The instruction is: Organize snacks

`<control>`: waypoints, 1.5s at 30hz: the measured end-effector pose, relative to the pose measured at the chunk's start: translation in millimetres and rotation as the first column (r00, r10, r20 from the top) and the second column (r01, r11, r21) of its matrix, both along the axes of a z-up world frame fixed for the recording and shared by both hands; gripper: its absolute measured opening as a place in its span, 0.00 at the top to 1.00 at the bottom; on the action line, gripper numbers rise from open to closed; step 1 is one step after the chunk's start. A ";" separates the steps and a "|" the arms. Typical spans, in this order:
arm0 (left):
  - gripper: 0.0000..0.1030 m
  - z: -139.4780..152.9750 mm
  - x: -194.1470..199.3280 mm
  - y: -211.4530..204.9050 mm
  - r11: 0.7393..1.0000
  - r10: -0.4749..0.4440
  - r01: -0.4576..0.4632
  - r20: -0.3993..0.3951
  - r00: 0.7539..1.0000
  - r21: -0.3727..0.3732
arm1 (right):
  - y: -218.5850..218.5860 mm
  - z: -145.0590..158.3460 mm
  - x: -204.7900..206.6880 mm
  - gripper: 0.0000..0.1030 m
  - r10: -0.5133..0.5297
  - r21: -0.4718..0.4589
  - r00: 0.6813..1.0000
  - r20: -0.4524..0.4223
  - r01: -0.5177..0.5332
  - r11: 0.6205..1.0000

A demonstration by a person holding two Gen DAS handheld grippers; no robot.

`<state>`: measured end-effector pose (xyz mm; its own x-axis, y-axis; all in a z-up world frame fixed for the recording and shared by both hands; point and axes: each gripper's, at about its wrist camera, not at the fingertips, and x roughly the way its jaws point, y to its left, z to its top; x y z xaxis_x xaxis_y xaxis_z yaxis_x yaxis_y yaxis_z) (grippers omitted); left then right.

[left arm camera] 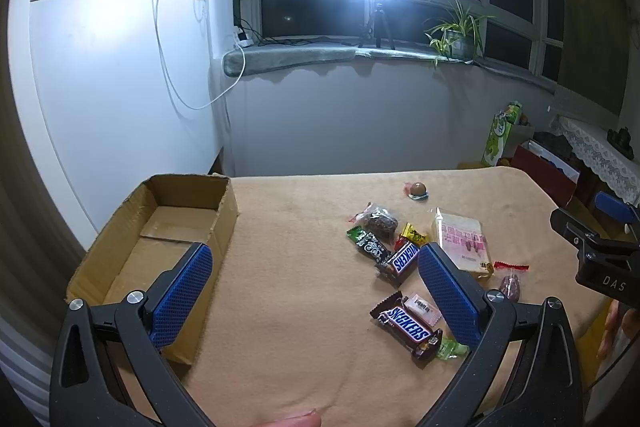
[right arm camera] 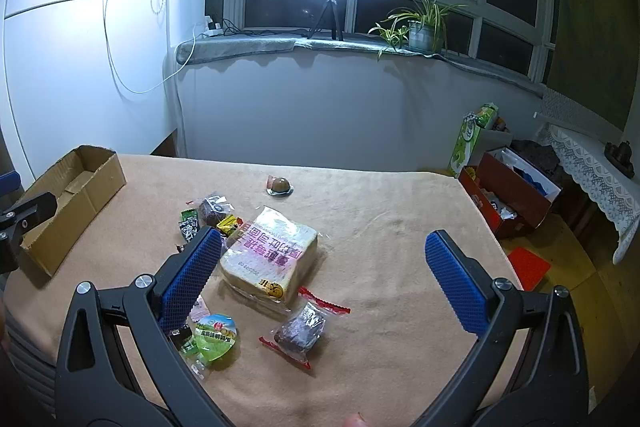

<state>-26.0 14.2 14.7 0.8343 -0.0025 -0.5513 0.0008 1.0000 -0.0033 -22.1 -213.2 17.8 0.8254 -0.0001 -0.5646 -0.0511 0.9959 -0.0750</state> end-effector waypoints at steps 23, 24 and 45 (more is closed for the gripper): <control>0.01 -2.3 6.1 -3.9 1.000 -0.010 0.010 -0.017 1.000 0.007 | -11.2 -4.7 9.9 0.00 -0.012 0.009 1.000 -0.009 0.012 1.000; 0.01 -2.6 6.6 -3.4 1.000 -0.010 0.010 -0.018 1.000 0.006 | -11.3 -4.7 10.5 0.00 -0.012 0.009 1.000 -0.009 0.012 1.000; 0.01 -6.2 8.4 0.2 1.000 -0.006 0.006 -0.028 1.000 -0.004 | -10.5 -7.6 9.0 0.00 -0.009 0.007 1.000 -0.011 0.009 1.000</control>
<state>-17.6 14.5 8.5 0.8184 -0.0092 -0.5745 0.0064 1.0000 -0.0069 -13.1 -223.7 10.2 0.8193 -0.0037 -0.5734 -0.0429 0.9968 -0.0677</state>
